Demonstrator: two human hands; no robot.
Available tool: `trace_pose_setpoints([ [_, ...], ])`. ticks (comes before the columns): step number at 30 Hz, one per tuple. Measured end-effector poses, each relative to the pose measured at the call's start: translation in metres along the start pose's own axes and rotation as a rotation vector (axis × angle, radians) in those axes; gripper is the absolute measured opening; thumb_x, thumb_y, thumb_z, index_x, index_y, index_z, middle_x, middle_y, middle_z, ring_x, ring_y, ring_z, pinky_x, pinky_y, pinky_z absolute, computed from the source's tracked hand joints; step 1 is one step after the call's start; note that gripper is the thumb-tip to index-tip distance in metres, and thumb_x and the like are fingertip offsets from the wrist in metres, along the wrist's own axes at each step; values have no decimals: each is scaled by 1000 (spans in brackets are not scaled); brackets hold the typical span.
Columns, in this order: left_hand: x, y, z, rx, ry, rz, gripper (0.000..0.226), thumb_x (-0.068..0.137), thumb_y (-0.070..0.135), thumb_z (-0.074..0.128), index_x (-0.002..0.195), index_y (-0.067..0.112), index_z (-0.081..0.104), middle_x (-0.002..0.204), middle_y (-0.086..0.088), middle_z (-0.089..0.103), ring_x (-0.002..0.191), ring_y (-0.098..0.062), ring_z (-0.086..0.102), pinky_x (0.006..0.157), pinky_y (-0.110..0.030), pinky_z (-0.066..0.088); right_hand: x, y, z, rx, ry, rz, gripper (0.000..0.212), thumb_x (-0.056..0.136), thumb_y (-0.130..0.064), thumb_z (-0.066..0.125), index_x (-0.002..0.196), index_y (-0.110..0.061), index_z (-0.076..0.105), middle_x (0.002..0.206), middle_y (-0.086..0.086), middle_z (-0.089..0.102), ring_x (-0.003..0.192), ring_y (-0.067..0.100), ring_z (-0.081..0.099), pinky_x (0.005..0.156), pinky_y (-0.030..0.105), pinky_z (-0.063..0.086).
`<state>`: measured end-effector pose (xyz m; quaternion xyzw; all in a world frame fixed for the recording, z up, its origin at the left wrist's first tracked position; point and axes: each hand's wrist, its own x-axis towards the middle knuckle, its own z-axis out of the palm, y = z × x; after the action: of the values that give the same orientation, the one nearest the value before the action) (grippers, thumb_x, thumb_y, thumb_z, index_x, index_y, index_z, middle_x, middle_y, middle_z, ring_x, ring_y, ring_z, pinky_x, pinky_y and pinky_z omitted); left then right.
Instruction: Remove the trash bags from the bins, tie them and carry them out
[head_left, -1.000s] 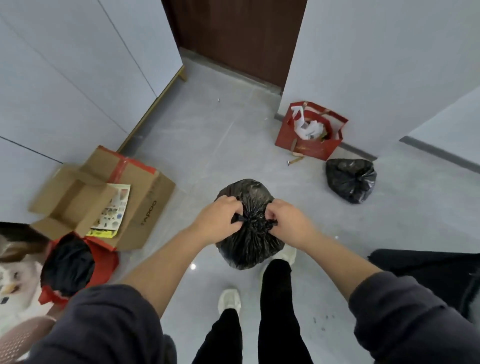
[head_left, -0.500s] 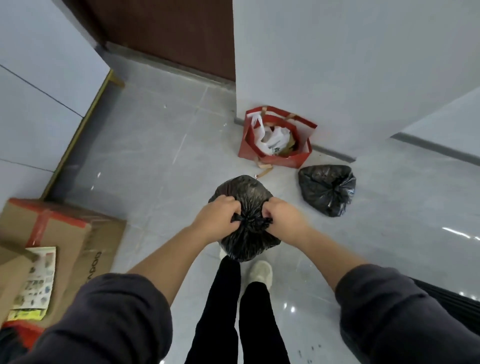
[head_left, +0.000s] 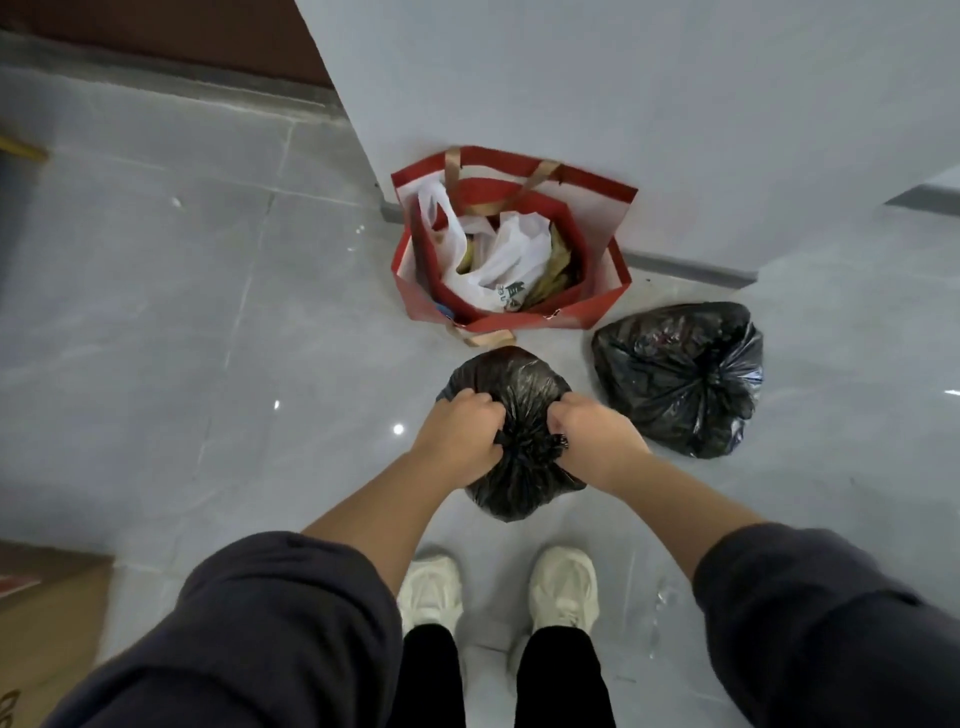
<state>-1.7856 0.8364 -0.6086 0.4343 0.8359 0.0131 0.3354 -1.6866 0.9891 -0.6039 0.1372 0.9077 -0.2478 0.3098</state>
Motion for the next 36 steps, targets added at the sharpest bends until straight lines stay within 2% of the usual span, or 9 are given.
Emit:
trace_pose_setpoints([
  [4, 62, 4, 28, 68, 50, -6, 23, 84, 27, 59, 104, 15, 59, 106, -3, 58, 106, -25, 50, 84, -37, 41, 43, 44, 14, -38, 5, 54, 17, 81, -14, 58, 96, -15, 54, 107, 5, 51, 101, 28, 53, 71, 35, 44],
  [9, 118, 1, 63, 62, 212, -54, 31, 84, 30, 59, 111, 16, 52, 113, -4, 51, 109, -26, 48, 87, -39, 42, 84, 89, 29, -239, 138, 137, 41, 81, -26, 66, 116, -12, 49, 118, 8, 49, 114, 30, 47, 84, 42, 45],
  [12, 133, -8, 88, 9, 152, -103, 47, 88, 39, 53, 130, 21, 41, 131, -5, 43, 120, -27, 42, 96, -43, 42, 94, 111, 45, -301, 192, 190, 40, 86, -25, 60, 122, -13, 45, 123, 9, 47, 116, 30, 46, 87, 43, 45],
  [15, 138, -12, 104, 46, 67, -94, 58, 94, 45, 40, 145, 25, 23, 150, -5, 27, 137, -28, 26, 109, -46, 31, 95, 121, 59, -312, 125, 230, 47, 88, -22, 56, 131, -16, 38, 131, 7, 44, 121, 29, 43, 91, 43, 43],
  [18, 133, -11, 101, 87, 25, -90, 65, 95, 49, 33, 151, 25, 8, 159, -5, 11, 145, -28, 11, 115, -48, 23, 89, 121, 65, -310, 63, 284, 61, 86, -22, 58, 140, -19, 29, 141, 6, 37, 129, 29, 38, 98, 44, 41],
  [21, 112, -5, 80, 84, 0, -100, 68, 96, 48, 34, 152, 24, 3, 160, -5, 4, 146, -28, 7, 115, -47, 23, 70, 106, 57, -250, 54, 344, 76, 86, -25, 59, 148, -21, 14, 152, 5, 26, 137, 29, 30, 103, 47, 38],
  [24, 75, 5, 49, 73, -6, -104, 69, 96, 46, 36, 152, 21, 5, 160, -7, 5, 146, -28, 10, 114, -45, 24, 39, 76, 36, -239, 49, 329, 78, 89, -26, 54, 151, -23, 7, 157, 6, 18, 141, 29, 22, 105, 48, 35],
  [29, -5, 21, -15, 86, 9, -87, 67, 97, 44, 34, 151, 19, 6, 160, -7, 5, 146, -28, 8, 113, -47, 24, -25, 10, -9, -209, 59, 296, 76, 91, -30, 50, 152, -27, 4, 160, 5, 10, 146, 28, 9, 113, 52, 25],
  [36, -125, 32, -101, 185, 27, -76, 66, 98, 46, 29, 152, 20, 0, 161, -8, -1, 147, -29, 3, 116, -50, 17, -128, -68, -59, -205, 181, 244, 70, 94, -39, 45, 152, -29, 7, 161, 4, 10, 148, 29, 5, 114, 59, 17],
])
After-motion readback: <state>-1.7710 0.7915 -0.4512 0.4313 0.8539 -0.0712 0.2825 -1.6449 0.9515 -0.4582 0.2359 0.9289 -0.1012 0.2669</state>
